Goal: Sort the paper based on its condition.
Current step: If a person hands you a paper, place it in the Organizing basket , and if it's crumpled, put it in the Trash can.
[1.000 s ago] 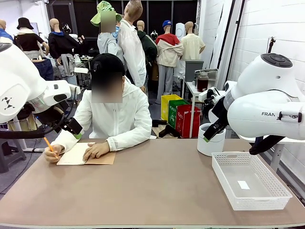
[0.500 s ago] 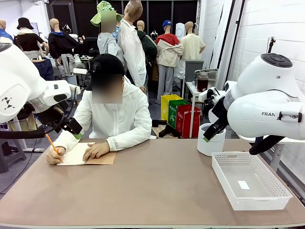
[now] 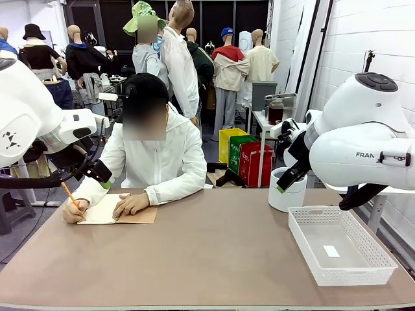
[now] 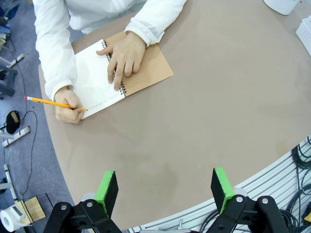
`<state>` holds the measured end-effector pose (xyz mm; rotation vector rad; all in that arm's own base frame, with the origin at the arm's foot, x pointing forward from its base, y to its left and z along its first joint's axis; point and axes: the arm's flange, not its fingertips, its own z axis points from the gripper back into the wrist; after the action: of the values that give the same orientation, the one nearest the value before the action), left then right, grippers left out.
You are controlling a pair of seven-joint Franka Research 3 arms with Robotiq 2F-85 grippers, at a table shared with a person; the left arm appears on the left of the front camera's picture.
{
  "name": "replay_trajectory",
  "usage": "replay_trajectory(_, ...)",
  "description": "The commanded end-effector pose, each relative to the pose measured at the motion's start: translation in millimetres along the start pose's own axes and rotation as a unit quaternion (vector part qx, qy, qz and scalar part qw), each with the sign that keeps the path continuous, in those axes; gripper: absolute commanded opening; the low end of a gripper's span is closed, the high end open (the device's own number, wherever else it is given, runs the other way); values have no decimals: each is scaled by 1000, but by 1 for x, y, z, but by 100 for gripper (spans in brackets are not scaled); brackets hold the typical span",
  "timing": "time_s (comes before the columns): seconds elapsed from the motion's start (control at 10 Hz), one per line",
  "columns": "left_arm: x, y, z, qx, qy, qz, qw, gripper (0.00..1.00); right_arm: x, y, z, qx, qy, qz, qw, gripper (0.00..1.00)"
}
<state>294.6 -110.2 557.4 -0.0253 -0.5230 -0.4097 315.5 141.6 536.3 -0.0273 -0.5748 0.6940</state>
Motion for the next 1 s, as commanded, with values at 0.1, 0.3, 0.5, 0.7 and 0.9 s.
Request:
replay_trajectory(0.1, 0, 0, 1, 0, -1, 0, 1000, 100, 0, 0, 0, 0, 0, 0, 1000, 100)
replay_trajectory(0.3, 0, 0, 1, 0, -1, 0, 1000, 100, 0, 0, 0, 0, 0, 0, 1000, 100)
replay_trajectory(0.5, 0, 0, 1, 0, -1, 0, 1000, 100, 0, 0, 0, 0, 0, 0, 1000, 100)
replay_trajectory(0.7, 0, 0, 1, 0, -1, 0, 1000, 100, 0, 0, 0, 0, 0, 0, 1000, 100)
replay_trajectory(0.9, 0, 0, 1, 0, -1, 0, 1000, 100, 0, 0, 0, 0, 0, 0, 1000, 100)
